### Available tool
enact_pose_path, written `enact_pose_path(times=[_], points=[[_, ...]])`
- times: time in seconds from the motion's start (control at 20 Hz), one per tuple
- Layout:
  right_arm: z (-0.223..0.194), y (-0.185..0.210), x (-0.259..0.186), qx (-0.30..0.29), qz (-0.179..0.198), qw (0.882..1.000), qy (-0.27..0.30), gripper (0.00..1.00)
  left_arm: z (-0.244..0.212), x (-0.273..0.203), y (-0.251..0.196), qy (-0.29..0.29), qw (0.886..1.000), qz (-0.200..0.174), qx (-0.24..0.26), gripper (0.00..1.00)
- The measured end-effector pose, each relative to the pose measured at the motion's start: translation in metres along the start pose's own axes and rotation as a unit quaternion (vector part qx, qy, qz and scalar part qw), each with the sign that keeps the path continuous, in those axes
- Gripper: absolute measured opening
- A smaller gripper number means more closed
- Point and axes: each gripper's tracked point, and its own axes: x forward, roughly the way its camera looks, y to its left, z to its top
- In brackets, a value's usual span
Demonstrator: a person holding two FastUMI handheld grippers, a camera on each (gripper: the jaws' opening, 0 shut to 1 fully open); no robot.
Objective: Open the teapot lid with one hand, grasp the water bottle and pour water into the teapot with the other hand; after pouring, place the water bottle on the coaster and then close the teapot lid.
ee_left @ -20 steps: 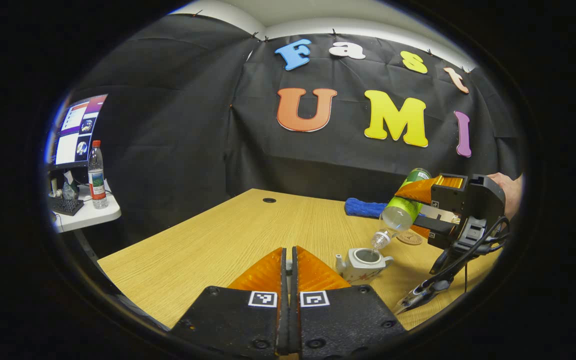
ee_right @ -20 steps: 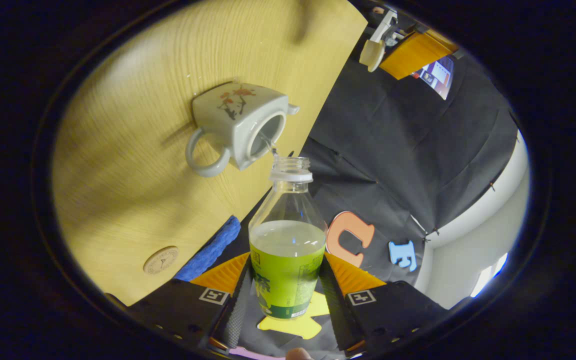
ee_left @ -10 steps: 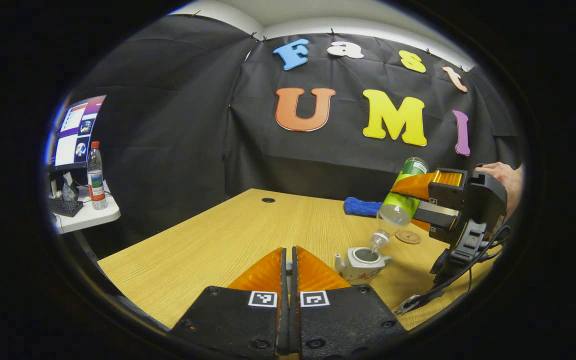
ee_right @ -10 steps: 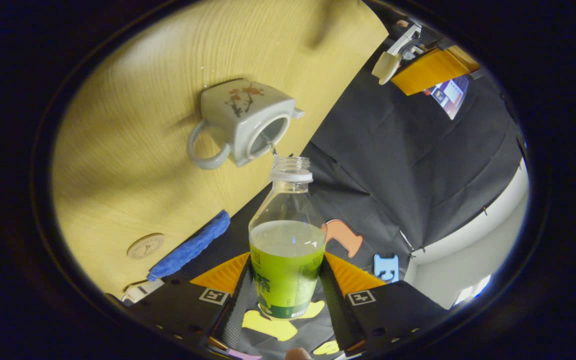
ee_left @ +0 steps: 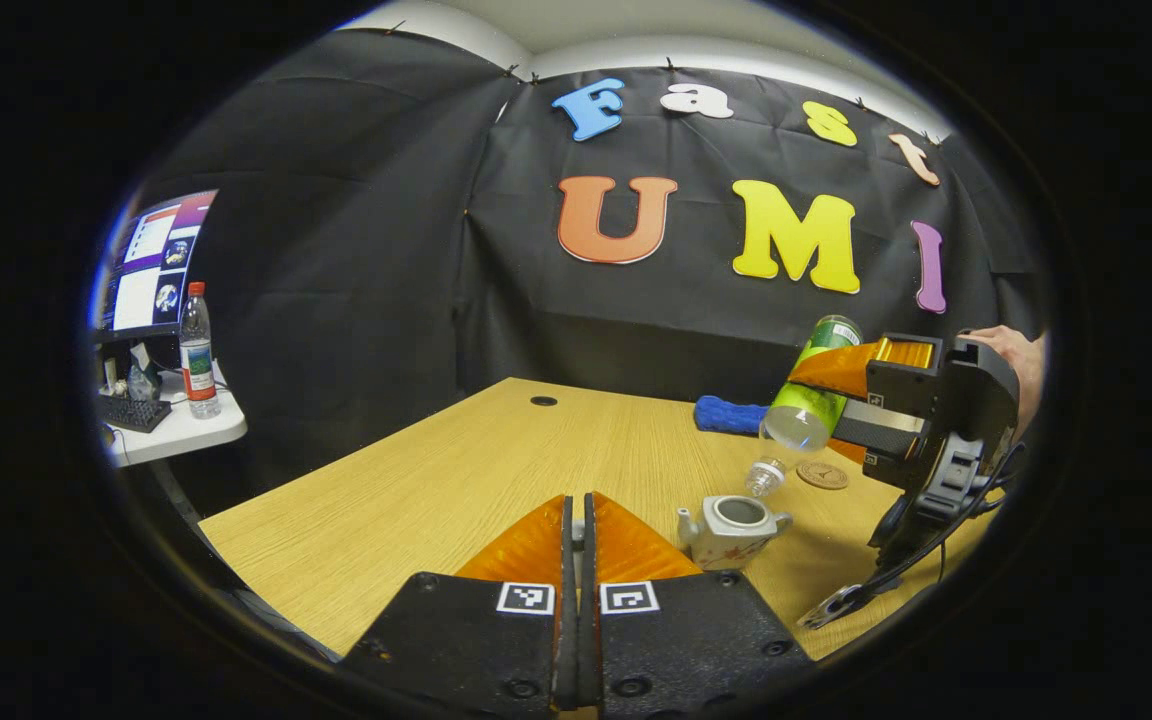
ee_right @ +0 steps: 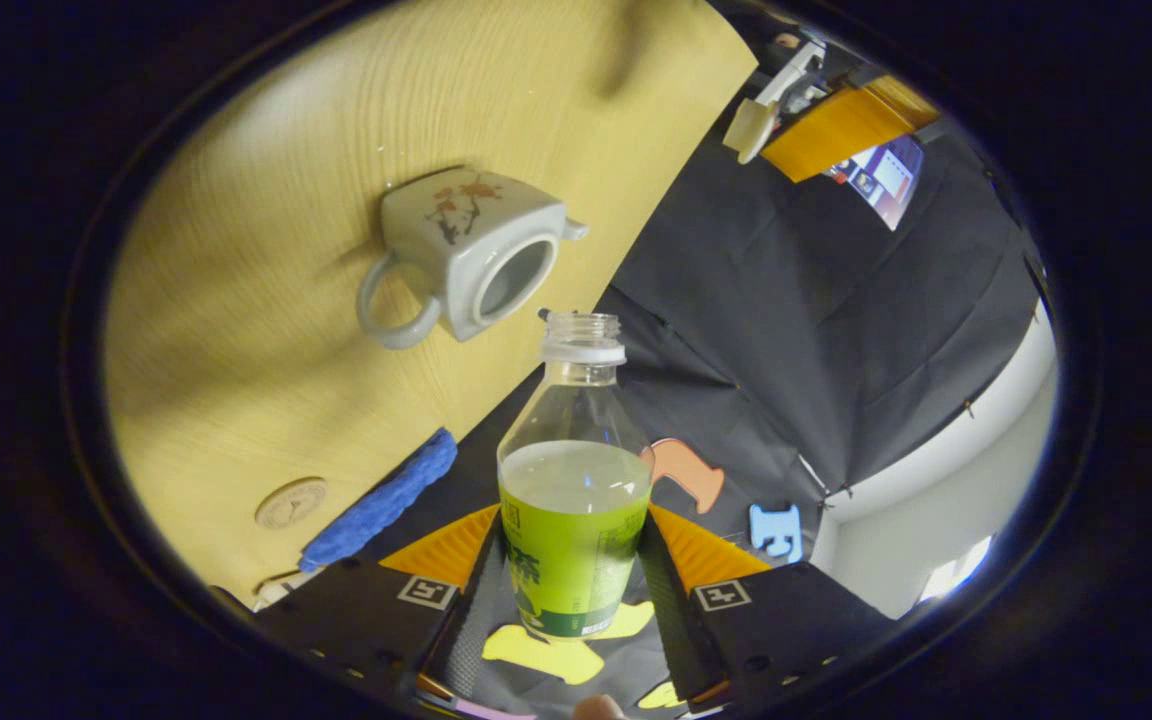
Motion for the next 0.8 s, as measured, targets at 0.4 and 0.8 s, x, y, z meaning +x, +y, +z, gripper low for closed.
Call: enact_pose_path(times=[0.4, 0.8], points=[[-0.004, 0.029, -0.015, 0.290, 0.060, 0.955, 0.019, 0.73, 0.010, -0.004, -0.006, -0.013, 1.000, 0.002, 0.008, 0.03], [-0.015, 0.029, -0.033, 0.634, 0.107, 0.765, 0.038, 0.73, 0.020, -0.007, -0.032, -0.021, 0.999, -0.021, 0.021, 0.02]])
